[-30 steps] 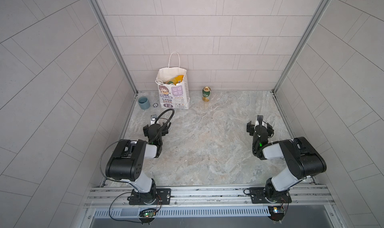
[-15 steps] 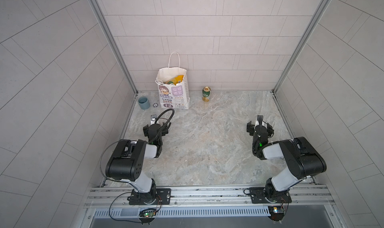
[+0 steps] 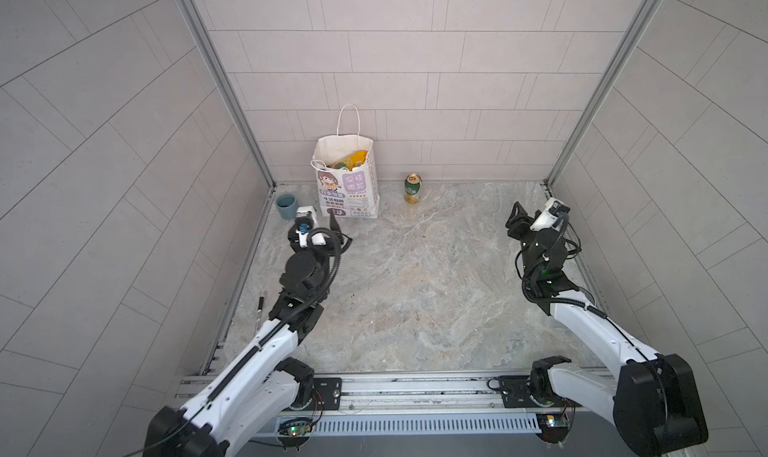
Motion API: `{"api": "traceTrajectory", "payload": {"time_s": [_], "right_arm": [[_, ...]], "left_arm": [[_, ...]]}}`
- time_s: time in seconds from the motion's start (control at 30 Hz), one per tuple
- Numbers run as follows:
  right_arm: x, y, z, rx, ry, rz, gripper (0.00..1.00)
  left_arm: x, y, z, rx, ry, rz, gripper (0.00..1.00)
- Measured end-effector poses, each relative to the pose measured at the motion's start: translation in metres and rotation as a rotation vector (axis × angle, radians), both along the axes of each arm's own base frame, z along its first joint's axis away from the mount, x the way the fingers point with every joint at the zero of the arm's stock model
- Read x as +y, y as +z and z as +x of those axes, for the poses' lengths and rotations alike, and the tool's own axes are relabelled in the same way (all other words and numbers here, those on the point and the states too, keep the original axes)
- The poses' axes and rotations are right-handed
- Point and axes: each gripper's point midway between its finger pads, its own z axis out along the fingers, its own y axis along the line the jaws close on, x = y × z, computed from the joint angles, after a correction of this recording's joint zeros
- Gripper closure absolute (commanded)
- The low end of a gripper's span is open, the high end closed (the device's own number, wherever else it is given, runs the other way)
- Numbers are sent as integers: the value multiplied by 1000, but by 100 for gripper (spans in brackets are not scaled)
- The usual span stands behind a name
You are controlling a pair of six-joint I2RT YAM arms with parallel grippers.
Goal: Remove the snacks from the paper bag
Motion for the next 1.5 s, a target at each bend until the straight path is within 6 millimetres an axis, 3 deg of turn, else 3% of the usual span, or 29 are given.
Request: {"api": "traceTrajectory", "payload": {"time_s": [0.03, 0.1, 0.17, 0.23, 0.33, 0.43, 0.6, 0.67, 0.83, 0.9, 1.07, 1.17, 1.27, 1.37, 1.5], "right_arm": [[16, -2, 7, 28, 55, 10, 56], [49, -5, 15, 71, 158, 14, 56], [78, -5, 21, 103, 245, -2, 56], [104, -2, 29, 126, 322, -19, 55], [128, 3, 38, 142, 399, -33, 55], [139, 2, 41, 157, 449, -42, 54], [149, -17, 40, 218, 513, -69, 52], [153, -24, 39, 234, 537, -75, 51], [168, -39, 40, 262, 616, -65, 51], [176, -47, 42, 274, 650, -49, 50], [189, -48, 43, 252, 718, -18, 49], [194, -47, 45, 230, 744, 0, 49], [198, -54, 51, 237, 751, 27, 50], [201, -63, 66, 258, 746, 78, 54], [208, -55, 91, 251, 744, 143, 58]], "left_arm": [[6, 28, -4, -48, -3, -39, 67], [21, 68, -1, -89, -3, -72, 69], [41, 95, 15, -92, -3, -90, 72], [66, 111, 42, -57, -1, -116, 80], [96, 114, 97, 37, -41, -165, 81], [117, 85, 155, 164, -121, -237, 87], [145, 23, 231, 350, -239, -358, 90], [153, 9, 259, 392, -287, -384, 96], [158, -33, 320, 456, -419, -436, 99], [156, -61, 337, 486, -461, -482, 100], [149, -137, 359, 598, -482, -591, 100], [141, -163, 365, 638, -486, -629, 100], [130, -170, 368, 653, -497, -647, 100], [117, -165, 371, 640, -515, -636, 100], [103, -160, 376, 624, -537, -615, 100]]}}
